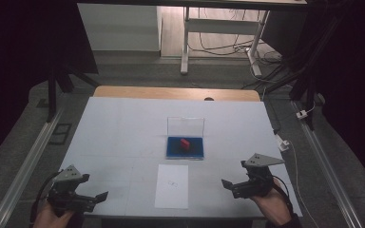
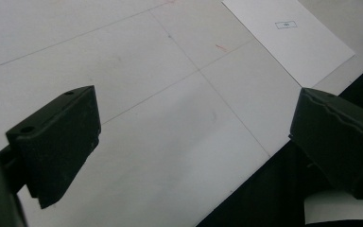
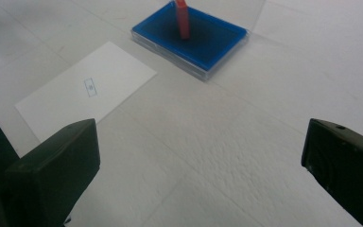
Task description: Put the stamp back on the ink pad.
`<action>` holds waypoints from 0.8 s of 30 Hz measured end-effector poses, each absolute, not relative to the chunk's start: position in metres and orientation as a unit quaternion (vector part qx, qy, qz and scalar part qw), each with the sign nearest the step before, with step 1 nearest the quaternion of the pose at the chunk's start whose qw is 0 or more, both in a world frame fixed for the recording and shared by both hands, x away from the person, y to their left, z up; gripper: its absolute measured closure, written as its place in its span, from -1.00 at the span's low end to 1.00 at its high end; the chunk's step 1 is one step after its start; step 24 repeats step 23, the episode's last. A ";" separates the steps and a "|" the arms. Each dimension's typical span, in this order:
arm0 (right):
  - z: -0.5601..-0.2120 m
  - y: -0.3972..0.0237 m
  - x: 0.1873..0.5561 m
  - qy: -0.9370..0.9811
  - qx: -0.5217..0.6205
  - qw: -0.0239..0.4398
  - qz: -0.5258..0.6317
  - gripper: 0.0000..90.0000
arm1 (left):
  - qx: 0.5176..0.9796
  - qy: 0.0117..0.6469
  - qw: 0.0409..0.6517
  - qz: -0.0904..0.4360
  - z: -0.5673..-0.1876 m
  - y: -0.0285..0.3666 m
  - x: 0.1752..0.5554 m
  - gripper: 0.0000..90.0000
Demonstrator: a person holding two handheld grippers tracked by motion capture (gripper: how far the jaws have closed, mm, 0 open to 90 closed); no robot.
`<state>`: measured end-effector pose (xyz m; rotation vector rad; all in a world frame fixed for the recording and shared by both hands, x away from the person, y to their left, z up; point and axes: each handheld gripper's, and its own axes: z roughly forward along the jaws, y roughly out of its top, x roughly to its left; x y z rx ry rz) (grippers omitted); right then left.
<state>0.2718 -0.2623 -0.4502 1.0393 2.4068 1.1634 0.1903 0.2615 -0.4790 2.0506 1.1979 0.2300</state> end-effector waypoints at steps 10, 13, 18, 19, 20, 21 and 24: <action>-0.454 -0.293 0.256 0.819 0.397 0.150 0.387 -1.00 | 0.797 0.467 0.372 0.088 -0.479 0.262 0.190 -0.94; -0.456 -0.300 0.251 0.818 0.408 0.153 0.374 -1.00 | 0.798 0.467 0.371 0.088 -0.479 0.262 0.190 -0.94; -0.461 -0.308 0.244 0.820 0.423 0.153 0.353 -1.00 | 0.798 0.466 0.372 0.087 -0.479 0.263 0.190 -0.94; -0.460 -0.309 0.243 0.816 0.426 0.155 0.359 -1.00 | 0.799 0.467 0.370 0.088 -0.479 0.262 0.190 -0.94; -0.460 -0.311 0.243 0.814 0.427 0.156 0.362 -1.00 | 0.799 0.467 0.370 0.088 -0.479 0.262 0.190 -0.94; -0.460 -0.312 0.243 0.812 0.431 0.153 0.362 -1.00 | 0.798 0.467 0.371 0.088 -0.479 0.262 0.190 -0.94; -0.460 -0.313 0.243 0.808 0.436 0.153 0.365 -1.00 | 0.797 0.467 0.372 0.087 -0.479 0.262 0.191 -0.94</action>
